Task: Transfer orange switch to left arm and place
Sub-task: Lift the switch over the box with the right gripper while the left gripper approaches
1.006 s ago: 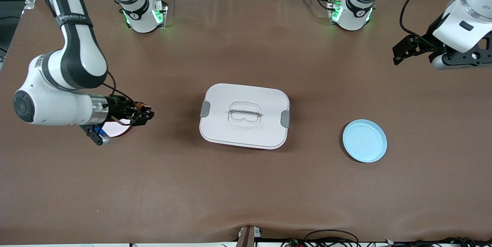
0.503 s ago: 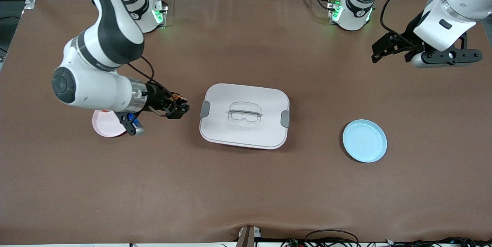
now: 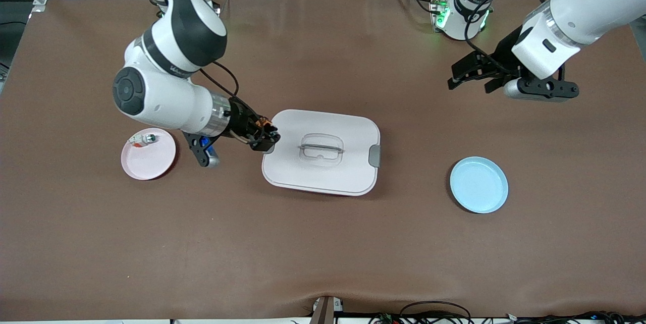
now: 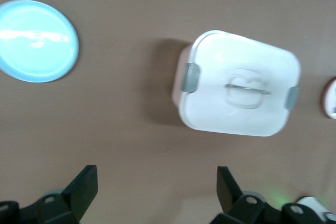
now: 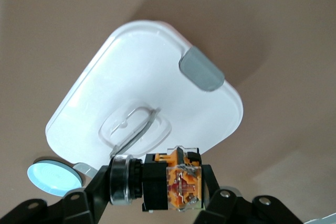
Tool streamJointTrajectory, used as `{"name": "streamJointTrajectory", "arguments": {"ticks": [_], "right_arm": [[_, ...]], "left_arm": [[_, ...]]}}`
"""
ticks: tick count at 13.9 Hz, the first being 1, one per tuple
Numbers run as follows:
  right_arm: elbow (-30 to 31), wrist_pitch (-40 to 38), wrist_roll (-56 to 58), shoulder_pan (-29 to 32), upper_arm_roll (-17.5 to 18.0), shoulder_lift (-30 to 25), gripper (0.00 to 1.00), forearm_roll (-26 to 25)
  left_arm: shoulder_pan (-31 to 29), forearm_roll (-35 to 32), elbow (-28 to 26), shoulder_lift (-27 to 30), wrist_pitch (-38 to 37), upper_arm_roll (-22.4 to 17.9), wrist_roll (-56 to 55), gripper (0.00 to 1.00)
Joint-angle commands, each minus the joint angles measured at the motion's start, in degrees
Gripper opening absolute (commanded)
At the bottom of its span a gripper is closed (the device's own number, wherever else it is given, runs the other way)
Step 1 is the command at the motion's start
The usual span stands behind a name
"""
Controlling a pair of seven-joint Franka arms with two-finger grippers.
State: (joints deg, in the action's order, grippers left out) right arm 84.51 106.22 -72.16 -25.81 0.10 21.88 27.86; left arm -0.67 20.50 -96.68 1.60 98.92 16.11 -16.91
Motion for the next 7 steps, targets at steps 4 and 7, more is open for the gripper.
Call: {"name": "streamJointTrajectory", "arguments": {"ticks": [4, 7], "right_arm": [[-8.4, 0.2, -8.2, -3.2, -0.6, 4.7, 0.00, 1.1], [-13.0, 1.3, -12.9, -4.8, -0.6, 7.2, 0.00, 1.8]], "left_arm": [[-0.2, 13.1, -7.5, 0.8, 11.5, 3.0, 0.3, 1.00], [-0.2, 20.1, -11.1, 0.8, 17.3, 5.3, 0.5, 1.00]]}}
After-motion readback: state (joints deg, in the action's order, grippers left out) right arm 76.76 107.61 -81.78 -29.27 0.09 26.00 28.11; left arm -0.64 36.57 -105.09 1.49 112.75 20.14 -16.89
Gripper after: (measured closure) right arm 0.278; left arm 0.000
